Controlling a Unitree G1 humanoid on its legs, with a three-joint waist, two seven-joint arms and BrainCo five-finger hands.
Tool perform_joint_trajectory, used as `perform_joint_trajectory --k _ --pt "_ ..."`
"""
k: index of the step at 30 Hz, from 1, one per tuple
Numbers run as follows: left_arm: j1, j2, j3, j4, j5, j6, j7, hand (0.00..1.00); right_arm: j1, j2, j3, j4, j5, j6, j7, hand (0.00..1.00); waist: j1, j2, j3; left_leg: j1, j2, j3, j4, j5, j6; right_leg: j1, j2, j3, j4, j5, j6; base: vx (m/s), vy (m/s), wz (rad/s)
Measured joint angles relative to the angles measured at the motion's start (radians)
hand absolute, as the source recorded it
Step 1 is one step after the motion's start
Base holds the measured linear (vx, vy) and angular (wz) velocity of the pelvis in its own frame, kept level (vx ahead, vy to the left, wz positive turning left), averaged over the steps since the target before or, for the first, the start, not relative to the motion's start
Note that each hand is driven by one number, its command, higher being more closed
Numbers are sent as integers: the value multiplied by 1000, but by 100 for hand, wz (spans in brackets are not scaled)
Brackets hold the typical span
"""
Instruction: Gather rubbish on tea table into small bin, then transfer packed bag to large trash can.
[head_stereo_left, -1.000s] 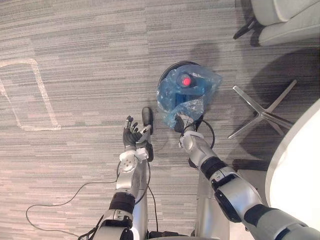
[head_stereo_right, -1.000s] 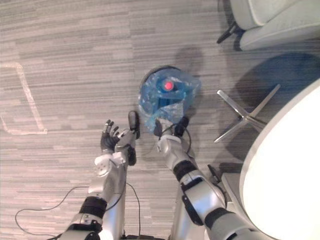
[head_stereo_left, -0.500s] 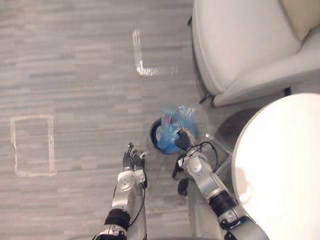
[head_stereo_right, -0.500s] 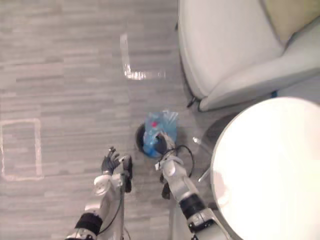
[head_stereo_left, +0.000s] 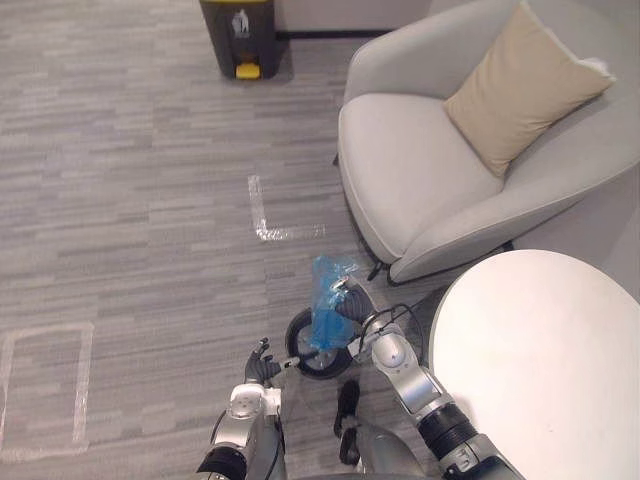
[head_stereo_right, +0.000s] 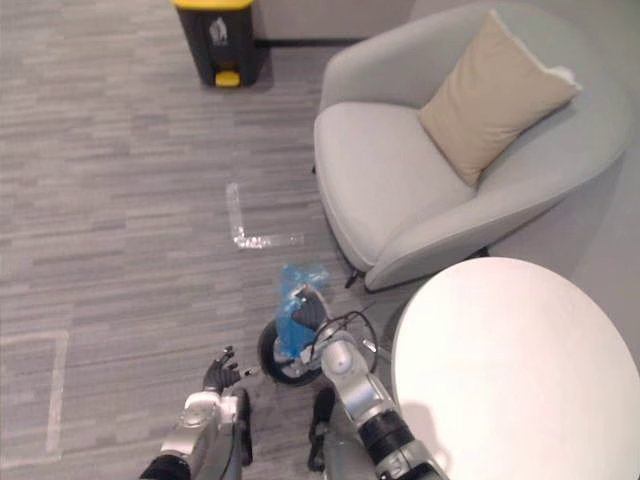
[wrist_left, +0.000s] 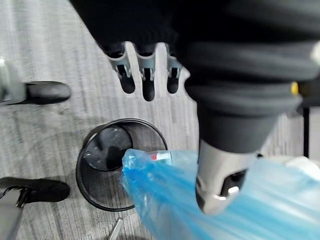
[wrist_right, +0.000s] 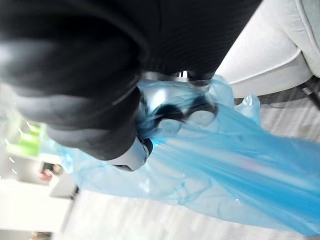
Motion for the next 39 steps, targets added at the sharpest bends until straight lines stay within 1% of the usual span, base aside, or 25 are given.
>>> perform_joint_trajectory --k 4,5,6,7,8,9,10,11,14,16,17,21,23,25,26,28,29,32,36,39 --pt "-4 10 -33 -7 12 0 -4 0 24 -6 2 -57 22 -16 24 100 -3 2 -10 63 -11 7 -48 13 -1 45 1 11 -24 8 3 5 21 -9" --pt "15 12 -53 -49 20 4 -4 0 25 -10 10 -57 32 -24 29 100 -5 3 -27 66 -13 7 -64 20 0 45 0 14 -33 13 6 0 0 0" --pt "54 21 -83 -155 25 5 -4 0 20 -19 23 -58 40 -26 36 100 -5 5 -33 77 -16 7 -81 21 2 52 -1 18 -41 17 10 0 0 0" --pt "78 32 -100 -223 36 0 -5 0 18 -27 29 -58 51 -26 41 100 -3 5 -33 86 -18 6 -88 23 4 60 -1 20 -48 20 9 0 0 0" --pt "107 46 -126 -308 41 -21 -24 0 15 -40 33 -60 68 -26 44 100 2 7 -34 98 -21 6 -92 23 5 71 -3 23 -51 20 10 0 0 0" --pt "120 55 -134 -362 48 -28 -40 0 16 -54 34 -76 96 -26 47 100 3 8 -35 107 -24 5 -96 23 5 80 -5 24 -55 21 10 0 0 0" --pt "123 60 -132 -392 55 -30 -45 0 16 -65 39 -96 111 -26 49 100 4 11 -38 111 -26 5 -103 23 5 82 -6 27 -58 22 12 0 0 0" --pt "128 76 -132 -440 72 -38 -46 0 13 -84 51 -135 147 -34 57 100 5 16 -46 111 -30 5 -114 24 6 80 -8 28 -66 28 14 4 20 -4" --pt "125 110 -131 -540 118 -68 -34 0 -16 -104 82 -187 218 -71 80 100 2 26 -53 127 -35 9 -130 33 11 85 -9 36 -68 32 12 27 7 -7" --pt "124 125 -133 -584 148 -88 -15 0 -35 -123 103 -211 256 -74 95 100 2 30 -70 130 -37 9 -142 37 12 86 -9 36 -74 33 11 49 -7 -2" --pt "124 128 -134 -610 178 -100 0 0 -50 -127 112 -214 281 -86 104 100 1 31 -75 133 -38 9 -143 38 12 92 -9 37 -82 38 12 49 -6 0" --pt "105 136 -154 -644 259 -129 25 0 -88 -142 139 -225 348 -100 122 100 -4 35 -79 151 -41 5 -148 37 13 112 -9 55 -90 43 15 31 0 0" --pt "82 153 -178 -644 297 -131 27 0 -106 -161 158 -256 379 -102 138 100 -5 35 -80 156 -41 8 -155 37 13 113 -9 67 -93 46 18 5 5 -5" --pt "67 168 -183 -644 316 -131 27 0 -122 -161 170 -262 397 -104 145 100 -8 36 -81 162 -42 14 -158 37 13 113 -8 77 -93 47 18 -6 1 -10" --pt "54 173 -183 -644 325 -131 27 0 -136 -167 178 -264 413 -104 151 100 -15 39 -83 162 -42 15 -160 37 13 113 -9 82 -94 48 19 -9 -1 -7" --pt "35 178 -188 -644 335 -131 27 0 -137 -179 180 -283 426 -104 157 100 -16 42 -86 162 -43 15 -162 38 14 113 -9 84 -97 50 19 0 0 0" --pt "19 187 -191 -644 345 -131 27 0 -142 -192 186 -300 453 -105 165 100 -17 45 -90 163 -43 15 -166 40 14 113 -8 85 -98 50 19 0 0 0" --pt "-4 208 -192 -643 357 -131 26 0 -143 -203 188 -325 489 -104 183 100 -28 52 -104 167 -43 15 -178 46 13 111 -6 86 -99 50 18 0 0 0" --pt "-37 230 -197 -633 372 -131 23 0 -176 -218 207 -346 540 -104 200 100 -45 53 -111 170 -43 22 -178 46 13 111 -5 94 -100 53 15 -1 -5 -4" --pt "-64 238 -213 -619 374 -132 21 0 -184 -237 226 -381 572 -104 210 100 -45 53 -111 174 -43 26 -186 50 12 111 -3 99 -103 56 14 -7 -7 -6"
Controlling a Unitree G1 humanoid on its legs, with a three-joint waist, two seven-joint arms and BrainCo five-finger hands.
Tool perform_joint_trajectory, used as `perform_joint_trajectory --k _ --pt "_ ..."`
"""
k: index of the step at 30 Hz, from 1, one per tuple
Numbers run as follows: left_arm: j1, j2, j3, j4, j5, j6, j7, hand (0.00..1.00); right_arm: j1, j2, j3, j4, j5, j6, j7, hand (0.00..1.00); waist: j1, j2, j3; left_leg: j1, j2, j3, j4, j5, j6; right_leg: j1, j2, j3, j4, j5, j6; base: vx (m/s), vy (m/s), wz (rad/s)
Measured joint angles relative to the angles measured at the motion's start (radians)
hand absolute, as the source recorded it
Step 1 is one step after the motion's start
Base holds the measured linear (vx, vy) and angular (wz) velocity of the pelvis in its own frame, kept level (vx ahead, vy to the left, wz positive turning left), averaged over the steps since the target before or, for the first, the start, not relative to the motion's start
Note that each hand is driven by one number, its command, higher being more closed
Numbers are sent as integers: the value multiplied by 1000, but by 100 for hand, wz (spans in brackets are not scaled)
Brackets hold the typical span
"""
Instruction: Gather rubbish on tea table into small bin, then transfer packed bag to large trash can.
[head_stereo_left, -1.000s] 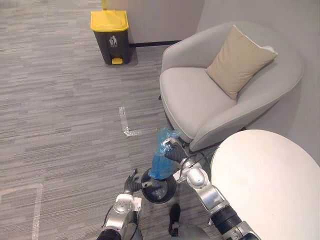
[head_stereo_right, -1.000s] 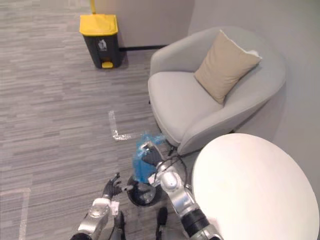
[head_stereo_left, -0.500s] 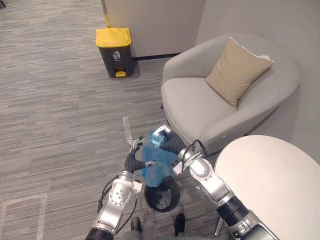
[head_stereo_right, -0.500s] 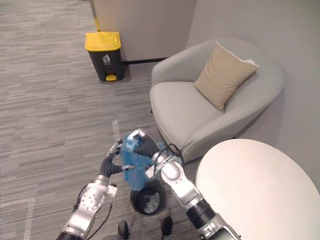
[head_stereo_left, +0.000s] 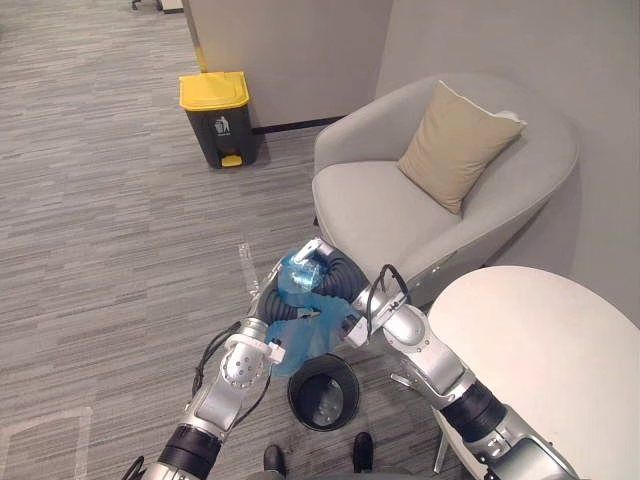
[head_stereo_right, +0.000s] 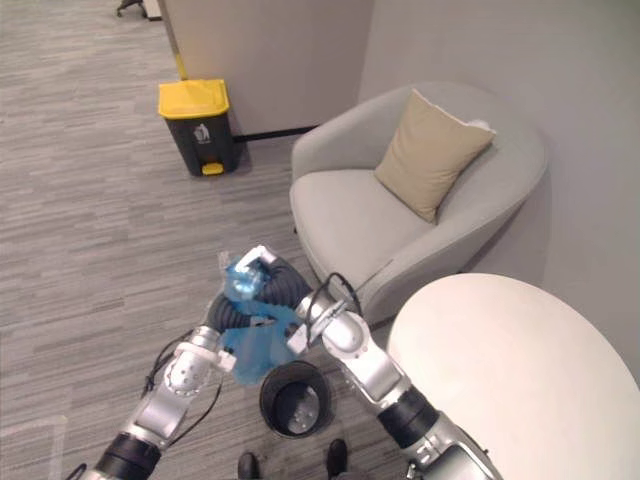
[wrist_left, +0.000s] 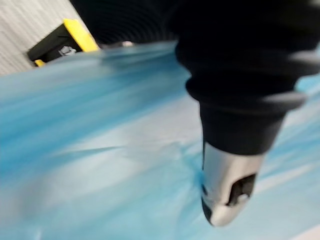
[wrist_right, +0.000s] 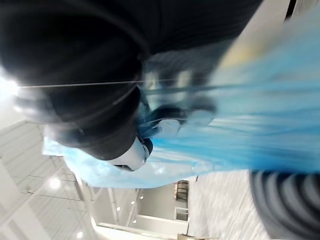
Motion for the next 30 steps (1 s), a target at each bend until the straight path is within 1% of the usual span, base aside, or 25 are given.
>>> perform_joint_trajectory --k 6,8,11,16,17,21,24,26,30 --pt "-45 -14 -41 59 -2 -6 -1 0 -32 2 54 -24 45 6 10 100 -5 0 0 4 1 13 -7 3 -1 -5 5 15 -4 2 -3 1 -7 -7" --pt "-60 -55 -52 86 -5 -10 1 0 -55 3 76 -24 51 11 8 100 -4 0 -1 1 1 15 -7 4 -2 -10 6 18 -4 4 -3 5 -6 -5" --pt "-84 -96 -78 123 -26 -15 3 0 -77 6 95 -24 54 25 1 100 -4 1 -4 -2 1 17 -7 5 -2 -14 9 20 -4 7 -2 4 -4 -3" --pt "-103 -129 -101 185 -43 -6 7 0 -84 7 115 -23 72 35 -23 100 -8 1 -19 -2 2 17 -7 5 -2 -15 10 24 -6 7 -4 0 -1 -1" --pt "-107 -132 -105 196 -45 -1 21 100 -101 7 123 -23 75 39 -27 100 -10 1 -20 -1 2 18 -7 5 -2 -16 11 27 -6 9 -4 -9 -2 -5" --pt "-130 -148 -107 236 -62 10 47 100 -116 9 134 -23 77 41 -33 100 -11 2 -23 0 2 20 -7 5 -3 -16 11 31 -7 11 -5 -7 -1 -2" --pt "-142 -150 -114 248 -63 21 51 100 -116 9 138 -23 94 41 -34 100 -13 4 -27 0 3 20 -7 6 -5 -17 11 33 -7 12 -5 0 0 0" --pt "-143 -152 -114 254 -84 25 65 100 -116 13 138 -23 96 41 -36 100 -17 5 -29 1 3 20 -7 7 -5 -17 11 34 -7 12 -5 0 0 0" --pt "-143 -152 -114 254 -115 25 65 100 -116 28 138 -23 96 41 -38 100 -19 5 -29 2 3 23 -7 7 -6 -17 12 37 -7 12 -5 0 0 0"
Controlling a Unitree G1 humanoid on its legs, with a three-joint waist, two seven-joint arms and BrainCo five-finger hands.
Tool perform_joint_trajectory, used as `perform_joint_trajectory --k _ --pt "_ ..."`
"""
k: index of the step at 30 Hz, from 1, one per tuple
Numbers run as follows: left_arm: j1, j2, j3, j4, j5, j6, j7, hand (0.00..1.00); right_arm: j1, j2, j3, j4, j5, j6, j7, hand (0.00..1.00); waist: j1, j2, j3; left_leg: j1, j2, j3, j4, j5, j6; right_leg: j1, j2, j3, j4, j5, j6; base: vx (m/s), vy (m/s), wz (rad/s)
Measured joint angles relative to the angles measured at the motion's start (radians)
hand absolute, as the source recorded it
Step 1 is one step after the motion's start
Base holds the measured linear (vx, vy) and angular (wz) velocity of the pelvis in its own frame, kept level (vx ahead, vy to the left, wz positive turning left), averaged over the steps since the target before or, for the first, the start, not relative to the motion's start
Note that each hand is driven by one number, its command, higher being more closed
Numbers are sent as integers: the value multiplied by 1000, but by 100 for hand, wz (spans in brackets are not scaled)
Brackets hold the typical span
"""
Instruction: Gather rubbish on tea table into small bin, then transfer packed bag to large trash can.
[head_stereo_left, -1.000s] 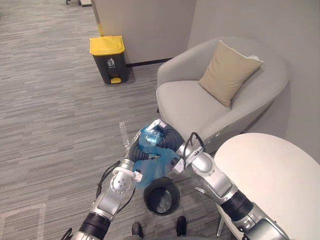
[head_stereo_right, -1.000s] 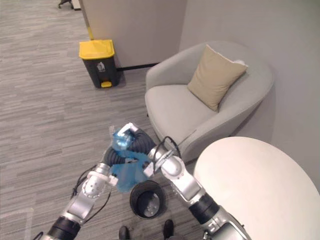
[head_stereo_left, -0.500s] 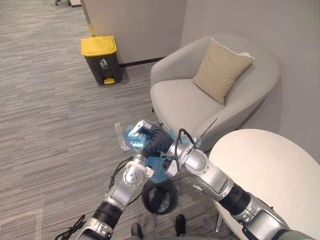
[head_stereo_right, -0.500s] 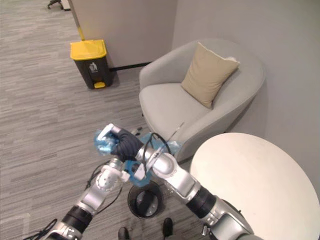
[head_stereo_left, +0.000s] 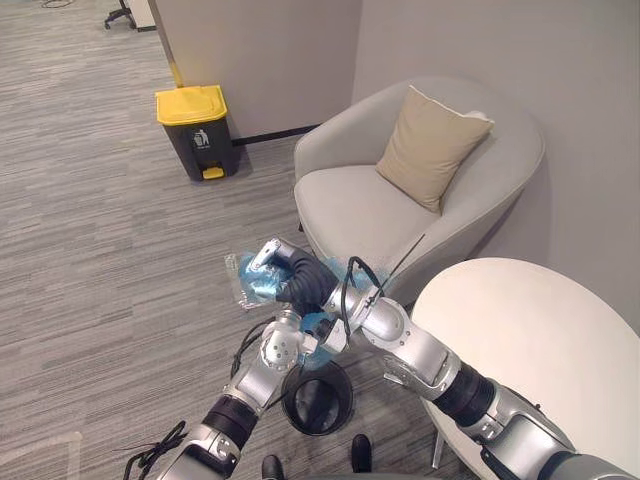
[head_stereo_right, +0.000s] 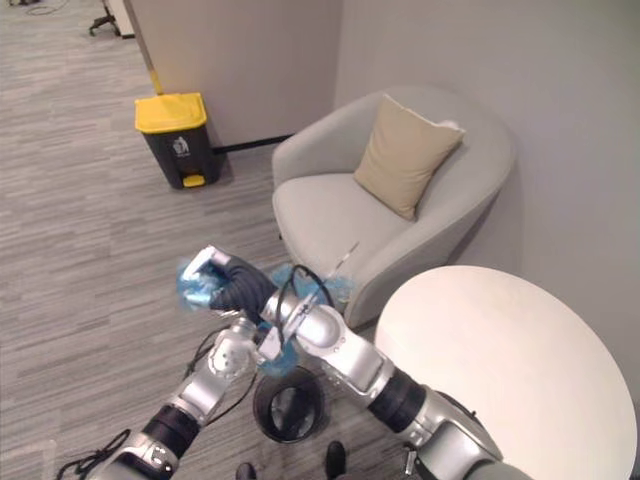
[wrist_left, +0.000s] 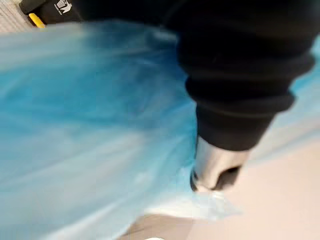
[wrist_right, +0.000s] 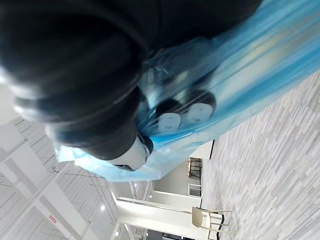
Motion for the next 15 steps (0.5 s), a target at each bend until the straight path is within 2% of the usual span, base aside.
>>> perform_joint_trajectory --k 10,11,15 --pt "0 -3 38 -2 -56 0 1 100 12 21 -2 0 -14 -2 2 100 -4 0 0 1 -1 -3 0 0 0 1 -1 0 0 0 0 0 0 0" --pt "0 -5 41 -2 -66 2 1 100 20 25 -3 0 -24 -5 6 0 -4 0 0 1 -1 -3 0 0 0 1 -1 0 0 0 0 0 0 0" --pt "3 -19 65 -2 -106 5 4 100 87 66 -35 1 -76 -29 5 0 -5 0 0 2 -1 -3 -1 1 1 1 -1 0 0 0 0 0 0 0"
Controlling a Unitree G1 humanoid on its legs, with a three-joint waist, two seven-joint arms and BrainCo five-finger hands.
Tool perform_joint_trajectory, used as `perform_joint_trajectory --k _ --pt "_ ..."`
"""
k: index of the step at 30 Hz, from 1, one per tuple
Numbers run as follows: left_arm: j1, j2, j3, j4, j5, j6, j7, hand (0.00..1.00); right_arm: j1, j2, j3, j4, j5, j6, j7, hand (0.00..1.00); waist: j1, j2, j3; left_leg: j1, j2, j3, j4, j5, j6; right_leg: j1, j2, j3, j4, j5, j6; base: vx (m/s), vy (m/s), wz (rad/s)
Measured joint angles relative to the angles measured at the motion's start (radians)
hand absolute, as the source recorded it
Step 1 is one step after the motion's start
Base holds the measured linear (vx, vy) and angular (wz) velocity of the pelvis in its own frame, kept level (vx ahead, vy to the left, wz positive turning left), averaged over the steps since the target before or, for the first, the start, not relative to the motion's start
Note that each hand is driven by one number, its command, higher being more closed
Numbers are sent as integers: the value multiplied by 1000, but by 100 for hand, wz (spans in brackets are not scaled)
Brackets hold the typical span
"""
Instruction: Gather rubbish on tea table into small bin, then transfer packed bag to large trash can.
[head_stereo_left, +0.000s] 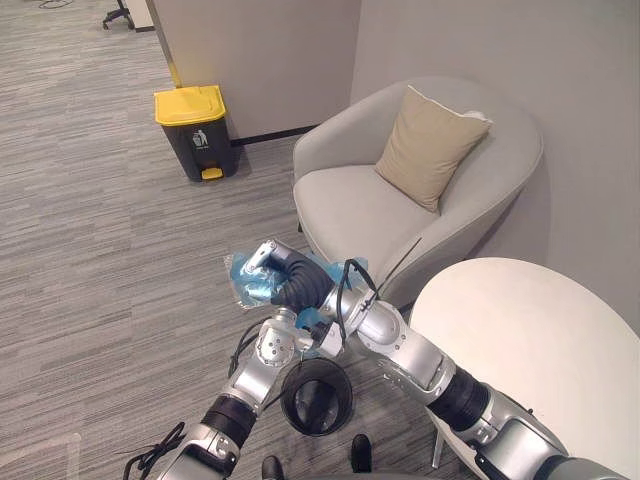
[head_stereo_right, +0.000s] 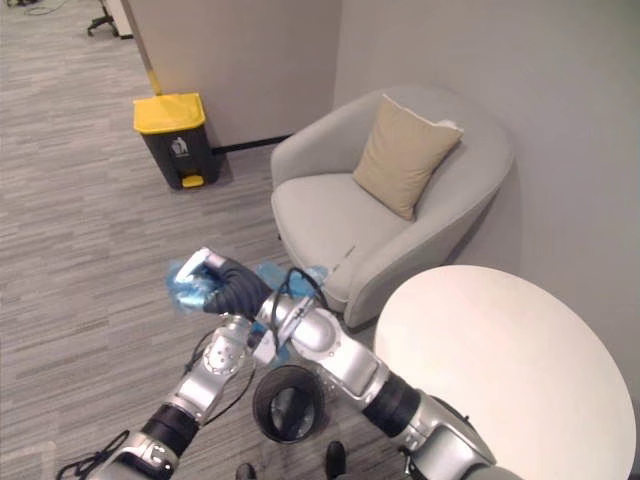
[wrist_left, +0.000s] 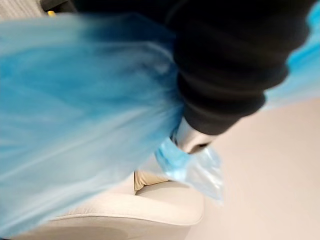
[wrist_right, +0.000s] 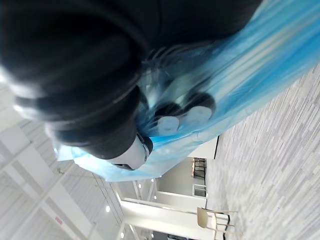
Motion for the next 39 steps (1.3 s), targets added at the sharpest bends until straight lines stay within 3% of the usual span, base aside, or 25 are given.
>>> perform_joint_trajectory --k 6,9,10,13,18,22,25,31,39 --pt "17 -22 50 -13 -91 5 16 100 48 23 -31 4 -188 -23 -26 0 -2 0 0 1 0 0 -1 1 0 0 0 1 2 0 0 0 0 0" --pt "54 -23 65 -50 -108 5 16 100 83 30 -82 10 -355 -46 -67 0 -3 -2 -1 2 0 0 -1 1 0 0 0 1 2 0 0 0 0 0" --pt "80 -24 84 -69 -116 5 16 100 106 28 -111 16 -466 -59 -97 0 -3 -5 -5 2 0 0 -1 1 0 0 0 1 2 0 0 0 0 0" --pt "103 -22 101 -72 -116 5 17 100 141 24 -149 39 -609 -77 -149 0 -3 -8 -12 2 0 0 -1 1 0 0 0 1 2 0 0 0 0 0" --pt "180 -19 149 -106 -125 3 16 100 212 -29 -217 39 -733 -110 -218 0 -2 -13 -16 2 -1 -2 -1 1 0 1 -2 0 2 0 0 0 0 0" --pt "229 -19 188 -108 -139 0 14 100 284 -50 -287 40 -732 -124 -234 0 1 -13 -15 1 -1 -5 -2 1 0 2 -2 -3 2 0 0 0 0 0" --pt "273 -20 220 -105 -173 -1 11 100 346 -39 -335 114 -671 -131 -228 0 1 -13 -15 1 -1 -8 -5 1 1 3 -3 -6 2 -1 1 0 0 1" --pt "333 -23 302 46 -198 -1 -33 100 406 63 -392 490 -398 -85 -113 0 11 -10 -13 1 -8 -34 -6 6 1 22 -4 -33 -6 -6 7 2 -6 13" --pt "395 -48 371 248 -232 6 -79 100 406 113 -458 846 -328 -48 -70 0 25 -2 5 12 -21 -76 -6 7 4 57 -19 -76 -9 -31 23 9 2 16"
